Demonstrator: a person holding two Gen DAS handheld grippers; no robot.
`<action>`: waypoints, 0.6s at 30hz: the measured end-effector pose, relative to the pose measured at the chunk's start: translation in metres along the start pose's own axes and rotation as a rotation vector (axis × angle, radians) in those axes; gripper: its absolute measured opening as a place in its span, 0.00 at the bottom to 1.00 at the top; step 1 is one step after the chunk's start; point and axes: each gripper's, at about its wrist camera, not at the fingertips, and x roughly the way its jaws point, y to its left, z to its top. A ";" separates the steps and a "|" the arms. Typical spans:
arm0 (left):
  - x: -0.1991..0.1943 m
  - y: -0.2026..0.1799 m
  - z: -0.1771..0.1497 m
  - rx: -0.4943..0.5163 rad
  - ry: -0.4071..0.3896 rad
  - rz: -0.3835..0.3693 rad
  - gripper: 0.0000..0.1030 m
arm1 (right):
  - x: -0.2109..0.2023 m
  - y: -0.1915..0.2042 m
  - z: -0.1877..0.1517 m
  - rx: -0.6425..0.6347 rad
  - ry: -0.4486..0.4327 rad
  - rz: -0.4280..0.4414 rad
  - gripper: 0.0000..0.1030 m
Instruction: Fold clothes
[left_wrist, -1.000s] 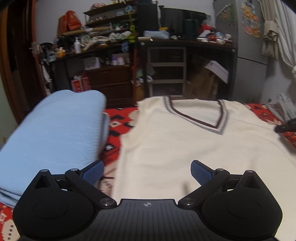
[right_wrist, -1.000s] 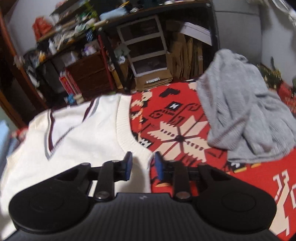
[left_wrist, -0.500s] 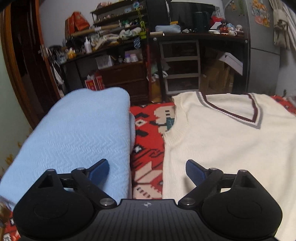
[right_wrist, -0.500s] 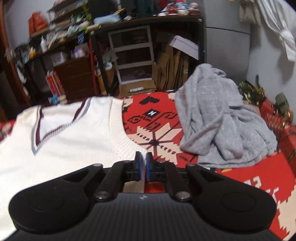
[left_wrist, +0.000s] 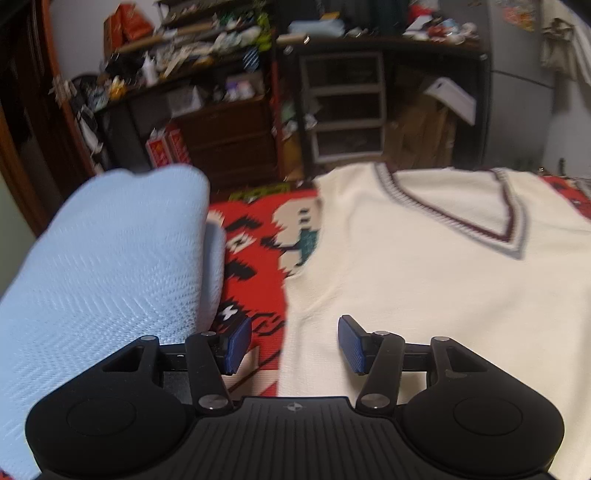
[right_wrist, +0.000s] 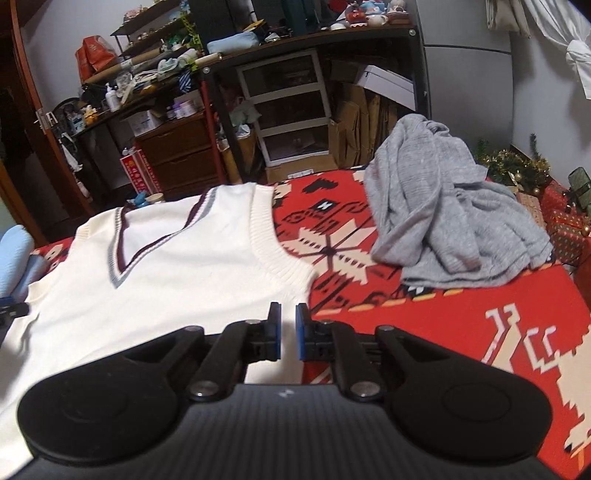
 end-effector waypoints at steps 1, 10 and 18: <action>0.003 0.002 0.000 -0.007 -0.004 0.002 0.41 | 0.000 0.000 -0.001 0.001 0.004 -0.002 0.10; 0.005 0.000 0.005 0.023 -0.019 0.012 0.06 | 0.025 -0.007 0.009 0.048 0.005 -0.029 0.19; 0.008 0.008 0.003 -0.014 -0.020 0.026 0.07 | 0.041 0.011 0.015 -0.124 0.020 -0.120 0.03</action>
